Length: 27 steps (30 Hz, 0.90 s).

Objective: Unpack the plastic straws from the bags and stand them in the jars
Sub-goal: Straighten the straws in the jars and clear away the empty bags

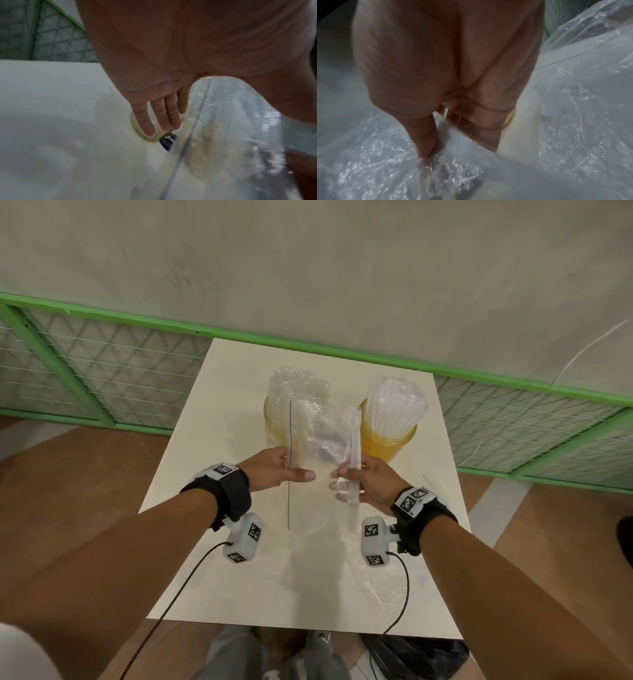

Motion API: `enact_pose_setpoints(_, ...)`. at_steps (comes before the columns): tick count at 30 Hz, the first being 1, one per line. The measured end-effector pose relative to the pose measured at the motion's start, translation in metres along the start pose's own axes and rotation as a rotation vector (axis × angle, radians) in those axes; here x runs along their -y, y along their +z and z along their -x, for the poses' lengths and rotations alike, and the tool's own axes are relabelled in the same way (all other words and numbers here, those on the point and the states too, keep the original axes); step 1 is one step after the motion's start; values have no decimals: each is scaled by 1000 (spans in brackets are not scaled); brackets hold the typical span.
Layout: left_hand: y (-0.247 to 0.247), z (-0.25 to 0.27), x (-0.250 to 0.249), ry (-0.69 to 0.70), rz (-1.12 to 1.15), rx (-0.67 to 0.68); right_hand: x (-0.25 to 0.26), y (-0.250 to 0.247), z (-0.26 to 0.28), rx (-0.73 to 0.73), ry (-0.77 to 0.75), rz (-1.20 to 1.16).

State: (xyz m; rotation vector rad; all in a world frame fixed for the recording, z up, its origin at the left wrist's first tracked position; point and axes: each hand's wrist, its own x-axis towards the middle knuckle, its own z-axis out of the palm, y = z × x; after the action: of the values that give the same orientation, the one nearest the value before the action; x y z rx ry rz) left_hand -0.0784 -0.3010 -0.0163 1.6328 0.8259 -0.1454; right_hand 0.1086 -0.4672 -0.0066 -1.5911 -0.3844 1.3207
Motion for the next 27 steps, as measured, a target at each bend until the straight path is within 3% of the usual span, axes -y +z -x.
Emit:
enact_pose_setpoints(4,7,-8,-6,83,55,-101,-6,-2,-1,-74,5,62)
enact_pose_setpoints(9,-3,-2,-5,75,123,-128,-8,-13,3,-90,5,118)
enact_pose_setpoints(13,-2,0,-4,59,210,-108,-6,-11,2,-68,-34,153)
enact_pose_setpoints(18,-2,7,3,-36,183,40,-10,-16,2,-59,-25,235)
enact_pose_setpoints(23,-1,7,9,13,169,-55,-15,-11,1,-10,-29,133)
enact_pose_setpoints(27,-2,9,4,33,178,-52,-12,-9,2,8,41,129)
